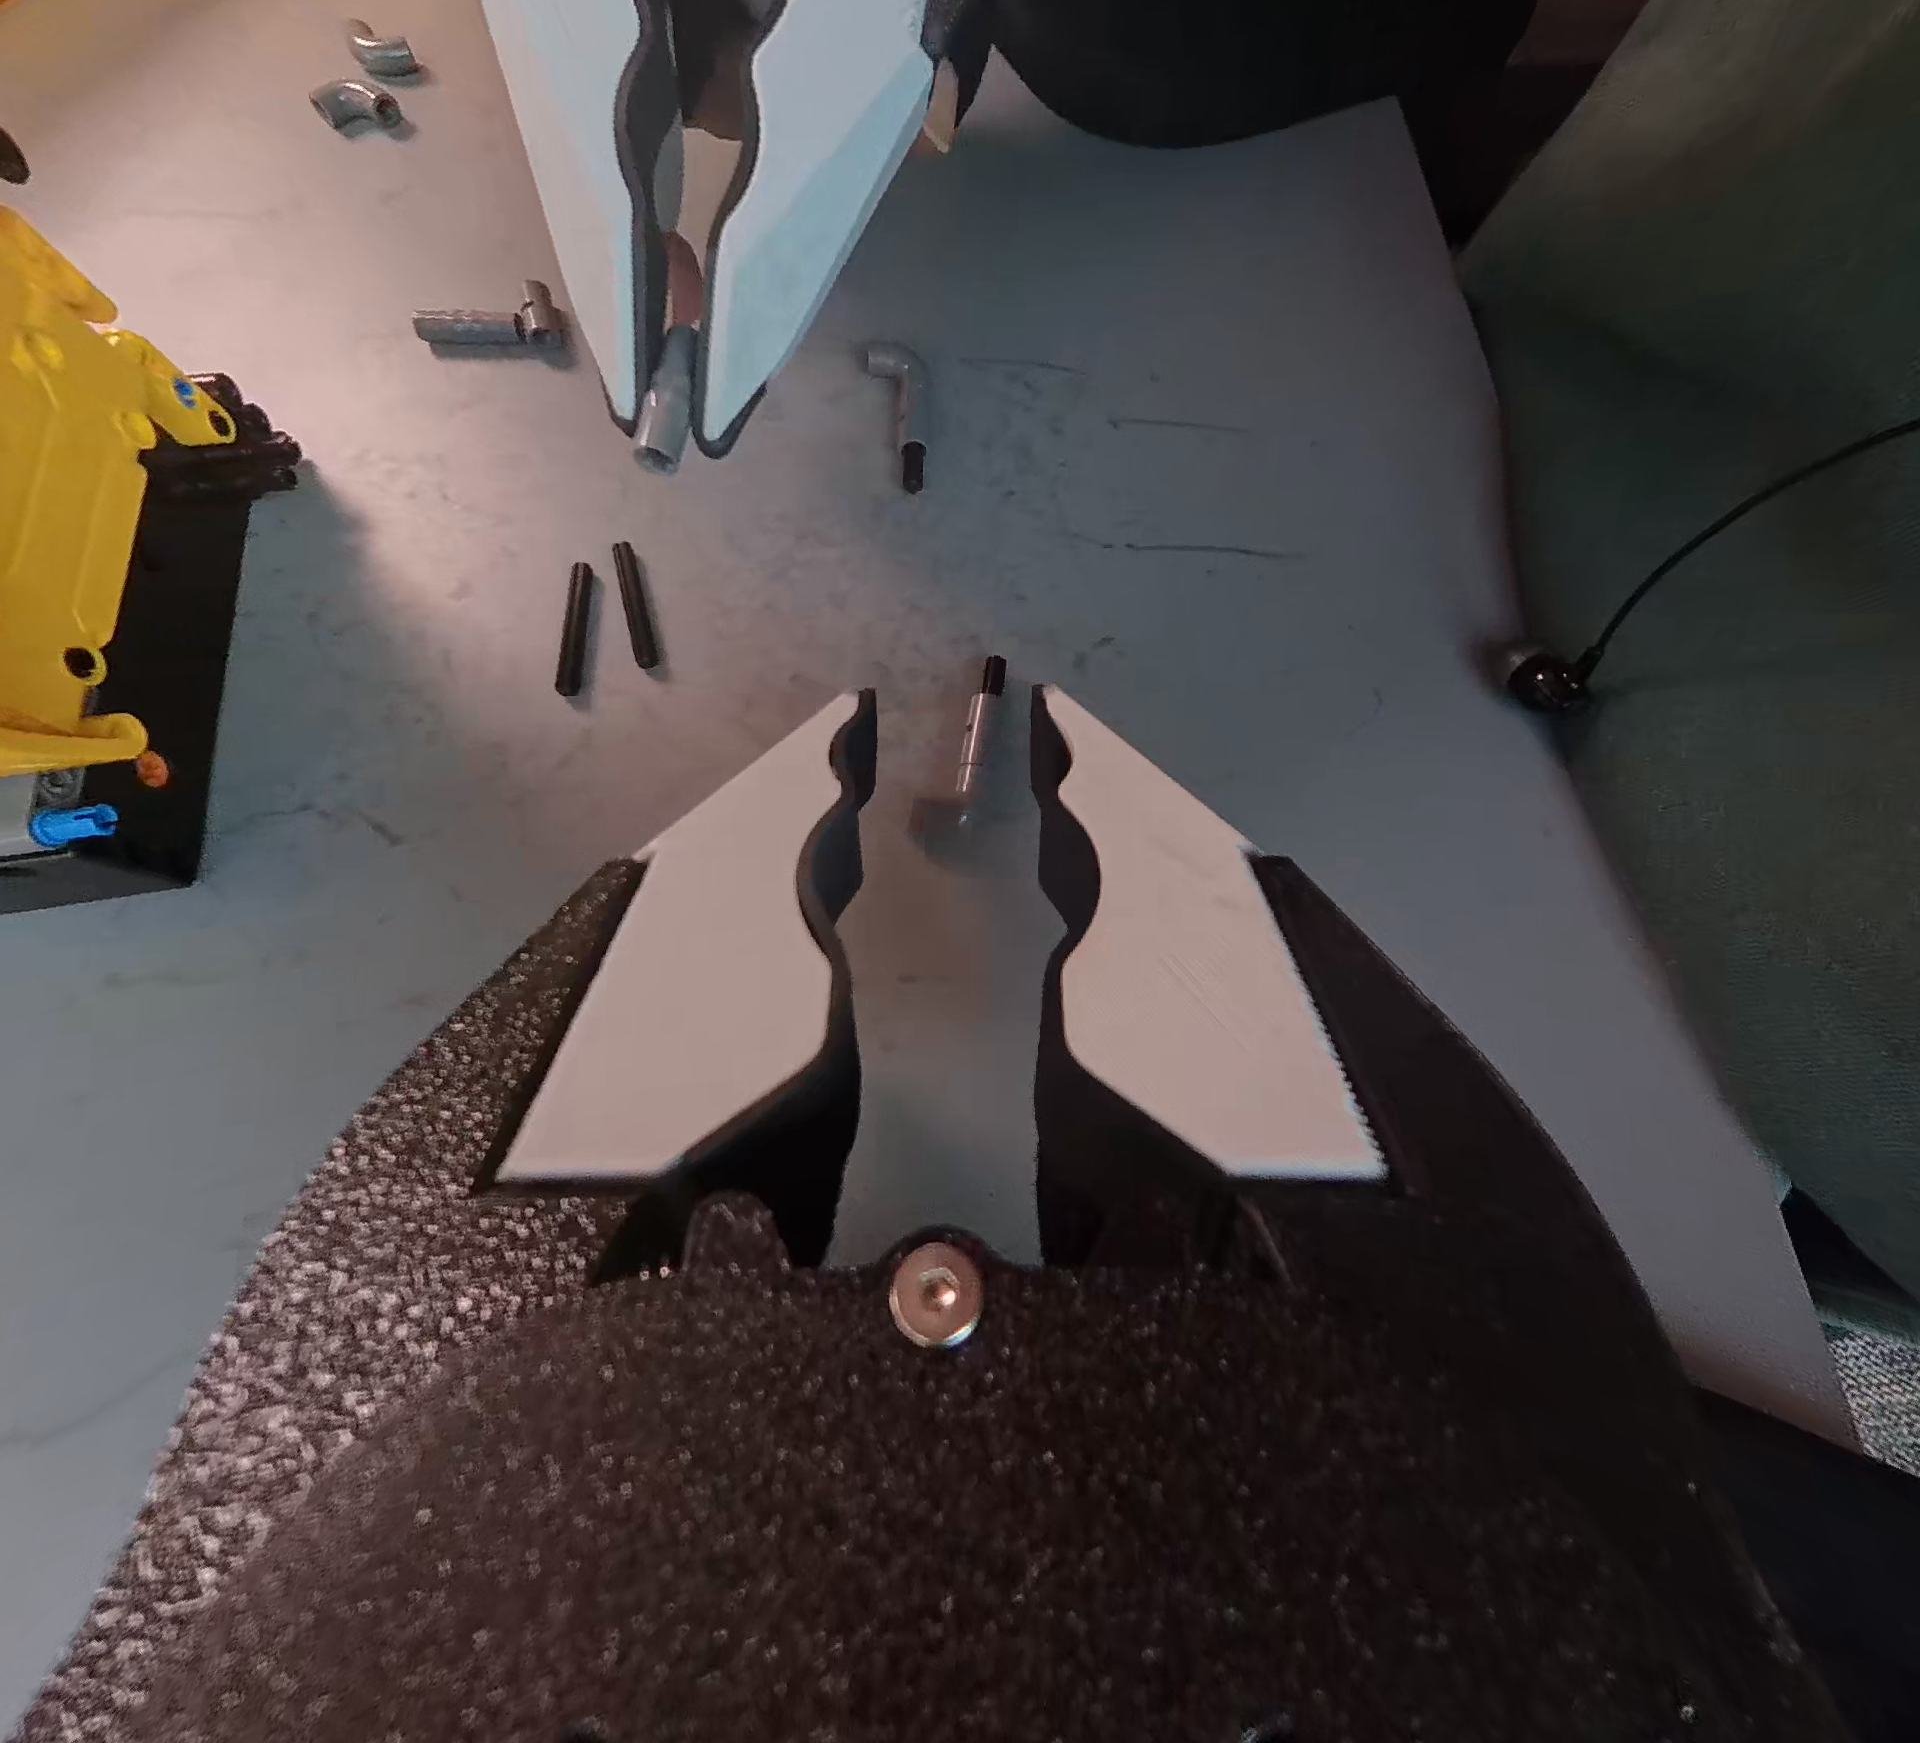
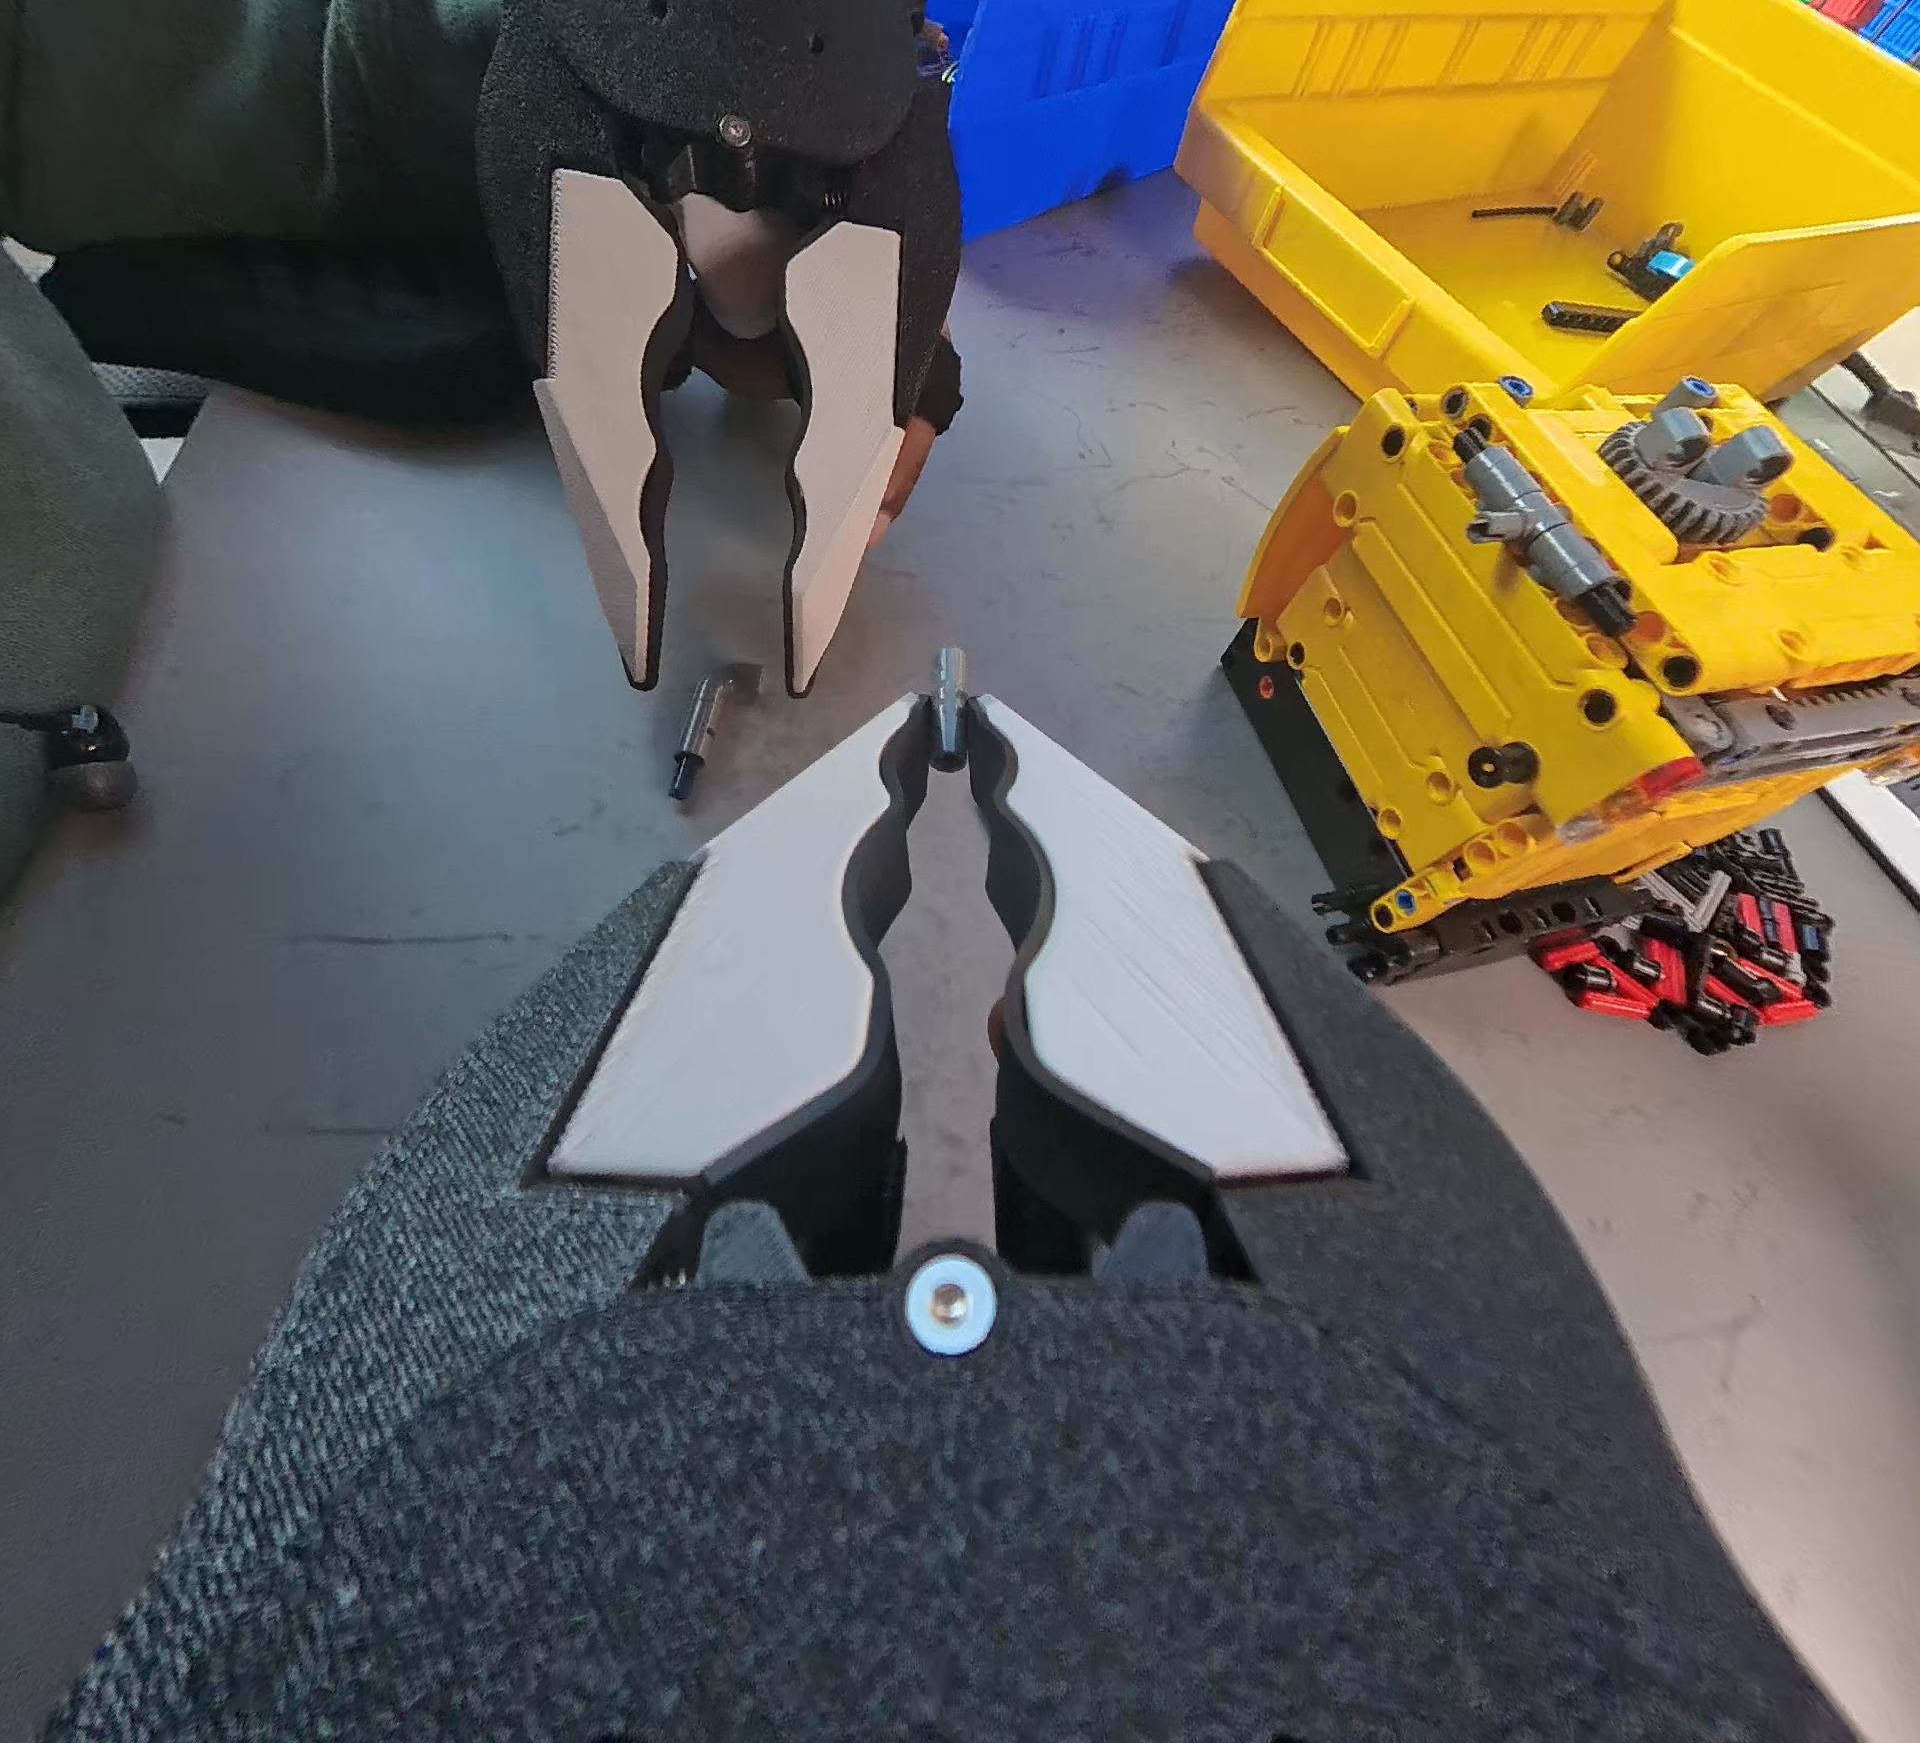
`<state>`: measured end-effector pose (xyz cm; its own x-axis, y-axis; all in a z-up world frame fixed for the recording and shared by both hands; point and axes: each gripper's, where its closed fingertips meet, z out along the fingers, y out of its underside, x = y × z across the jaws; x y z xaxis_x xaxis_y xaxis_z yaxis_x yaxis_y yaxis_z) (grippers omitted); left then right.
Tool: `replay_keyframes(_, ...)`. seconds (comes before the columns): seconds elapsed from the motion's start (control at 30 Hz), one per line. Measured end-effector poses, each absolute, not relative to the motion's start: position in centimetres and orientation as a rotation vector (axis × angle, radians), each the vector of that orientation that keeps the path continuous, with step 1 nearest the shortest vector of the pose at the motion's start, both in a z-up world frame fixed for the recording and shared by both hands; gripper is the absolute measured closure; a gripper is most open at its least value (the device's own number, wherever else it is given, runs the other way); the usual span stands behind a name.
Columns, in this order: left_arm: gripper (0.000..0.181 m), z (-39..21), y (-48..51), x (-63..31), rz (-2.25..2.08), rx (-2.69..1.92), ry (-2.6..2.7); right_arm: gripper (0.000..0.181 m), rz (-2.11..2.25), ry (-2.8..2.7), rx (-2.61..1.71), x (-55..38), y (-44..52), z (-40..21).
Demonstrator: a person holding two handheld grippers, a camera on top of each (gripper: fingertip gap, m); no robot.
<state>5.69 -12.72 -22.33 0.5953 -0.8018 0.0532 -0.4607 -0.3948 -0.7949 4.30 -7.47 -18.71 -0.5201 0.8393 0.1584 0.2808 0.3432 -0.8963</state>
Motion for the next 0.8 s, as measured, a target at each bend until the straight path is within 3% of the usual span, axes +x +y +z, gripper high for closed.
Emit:
replay_keyframes(0.47, 0.151, -23.2, -13.1, 5.5, -0.505, -2.076, 1.009, 0.175, 1.139, -2.066, -1.061, 5.8, -8.3, -19.1)
replay_keyframes(0.8, 0.164, -24.0, -13.0, 6.0, -0.435, -2.089, 1.065, 0.175, 1.078, -2.301, -1.102, 7.4, -11.1, -21.8)
